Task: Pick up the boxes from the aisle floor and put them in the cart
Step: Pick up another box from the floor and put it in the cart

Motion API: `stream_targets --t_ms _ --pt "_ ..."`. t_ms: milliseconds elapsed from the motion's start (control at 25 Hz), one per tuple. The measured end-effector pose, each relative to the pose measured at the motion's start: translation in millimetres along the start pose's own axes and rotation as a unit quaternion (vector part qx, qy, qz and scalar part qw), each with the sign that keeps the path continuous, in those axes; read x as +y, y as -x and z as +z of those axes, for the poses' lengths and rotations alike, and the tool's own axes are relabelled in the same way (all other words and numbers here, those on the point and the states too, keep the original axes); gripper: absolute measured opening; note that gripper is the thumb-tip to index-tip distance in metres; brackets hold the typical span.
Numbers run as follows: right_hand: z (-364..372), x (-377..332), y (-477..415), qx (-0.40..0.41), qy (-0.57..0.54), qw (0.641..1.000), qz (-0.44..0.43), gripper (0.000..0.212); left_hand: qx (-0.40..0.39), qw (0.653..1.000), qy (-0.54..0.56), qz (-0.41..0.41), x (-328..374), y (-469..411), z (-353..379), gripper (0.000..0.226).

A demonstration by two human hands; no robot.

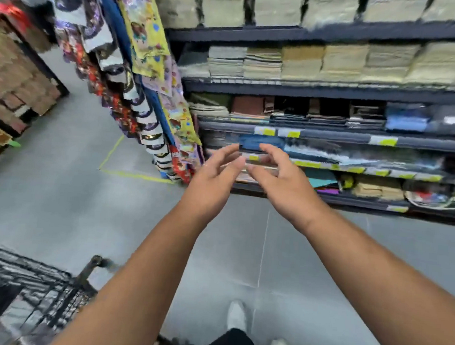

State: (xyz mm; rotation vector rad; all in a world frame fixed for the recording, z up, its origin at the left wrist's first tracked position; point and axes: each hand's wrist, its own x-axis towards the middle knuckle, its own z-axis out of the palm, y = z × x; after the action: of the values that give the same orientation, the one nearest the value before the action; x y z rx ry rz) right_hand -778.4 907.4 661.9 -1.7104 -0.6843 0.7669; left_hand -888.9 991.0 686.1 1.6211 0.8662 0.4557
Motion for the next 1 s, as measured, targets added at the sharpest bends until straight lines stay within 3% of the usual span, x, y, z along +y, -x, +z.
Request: stream_targets --t_ms 280,560,1000 --pt "-120.8 20.4 -16.7 0.204 -0.034 0.978 0.031 0.054 -0.206 0.977 -0.026 0.047 47.3 -84.5 122.8 0.036" --pt "-250.0 49.0 12.8 0.397 -0.081 0.913 0.048 0.061 -0.381 0.913 -0.080 0.123 94.5 -107.9 280.8 0.034" --pt "-520.0 125.6 142.9 0.563 -0.068 0.816 0.116 0.051 -0.518 0.840 -0.087 0.140 145.3 -40.0 588.3 0.037"
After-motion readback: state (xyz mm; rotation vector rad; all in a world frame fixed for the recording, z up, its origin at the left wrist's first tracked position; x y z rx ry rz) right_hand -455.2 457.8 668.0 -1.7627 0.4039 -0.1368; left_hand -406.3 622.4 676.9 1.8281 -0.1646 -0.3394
